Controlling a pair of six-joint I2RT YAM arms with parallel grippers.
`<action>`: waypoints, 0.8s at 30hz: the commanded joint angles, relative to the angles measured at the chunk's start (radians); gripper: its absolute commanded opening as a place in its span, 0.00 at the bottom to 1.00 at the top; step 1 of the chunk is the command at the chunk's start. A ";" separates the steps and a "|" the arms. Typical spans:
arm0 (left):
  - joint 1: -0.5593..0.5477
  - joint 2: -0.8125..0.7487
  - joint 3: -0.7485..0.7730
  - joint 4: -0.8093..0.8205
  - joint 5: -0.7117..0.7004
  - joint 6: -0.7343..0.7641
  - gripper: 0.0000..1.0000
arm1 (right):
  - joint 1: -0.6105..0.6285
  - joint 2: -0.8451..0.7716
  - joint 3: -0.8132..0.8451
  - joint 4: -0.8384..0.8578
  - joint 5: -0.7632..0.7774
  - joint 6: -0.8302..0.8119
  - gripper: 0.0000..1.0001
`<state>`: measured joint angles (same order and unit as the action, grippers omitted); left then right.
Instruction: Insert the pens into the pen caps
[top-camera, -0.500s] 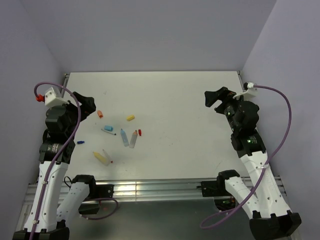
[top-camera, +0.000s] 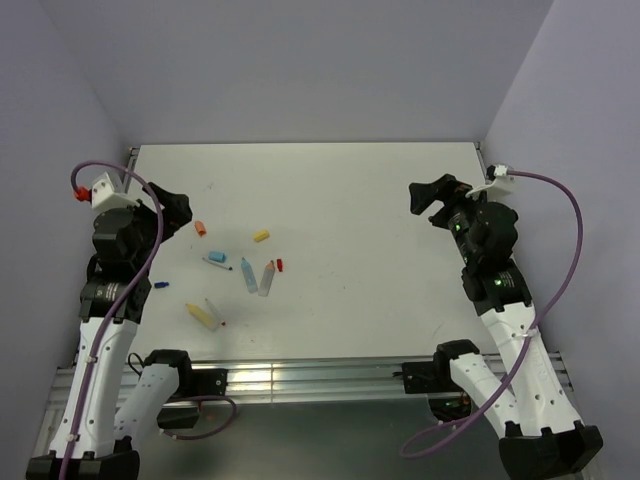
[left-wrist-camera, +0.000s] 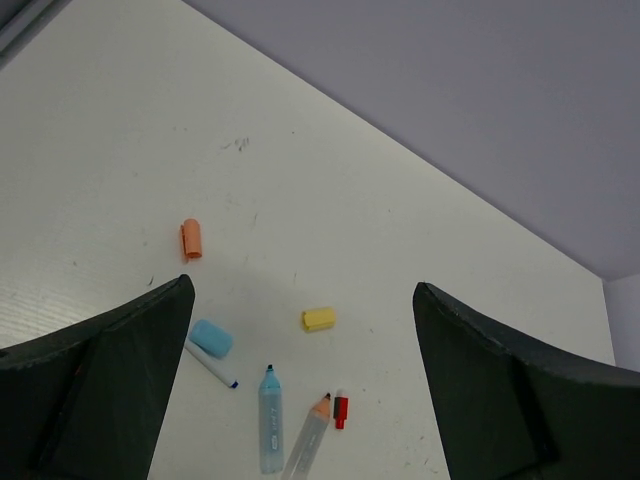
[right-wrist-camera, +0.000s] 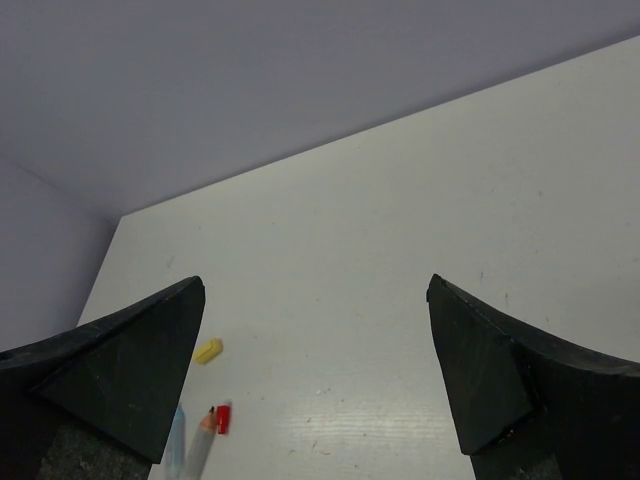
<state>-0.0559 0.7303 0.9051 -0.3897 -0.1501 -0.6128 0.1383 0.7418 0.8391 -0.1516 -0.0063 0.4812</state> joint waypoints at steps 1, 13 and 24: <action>0.010 0.014 0.037 0.008 0.015 0.019 0.96 | -0.003 0.005 0.017 -0.009 0.005 -0.015 1.00; -0.008 0.210 0.040 -0.021 0.074 -0.028 0.87 | -0.002 0.077 0.064 -0.078 -0.009 -0.038 0.98; -0.281 0.400 -0.043 -0.034 -0.212 -0.249 0.72 | -0.002 0.163 0.097 -0.117 -0.061 -0.036 0.92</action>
<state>-0.3103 1.1065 0.8970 -0.4431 -0.2436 -0.7712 0.1387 0.9016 0.8967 -0.2649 -0.0456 0.4545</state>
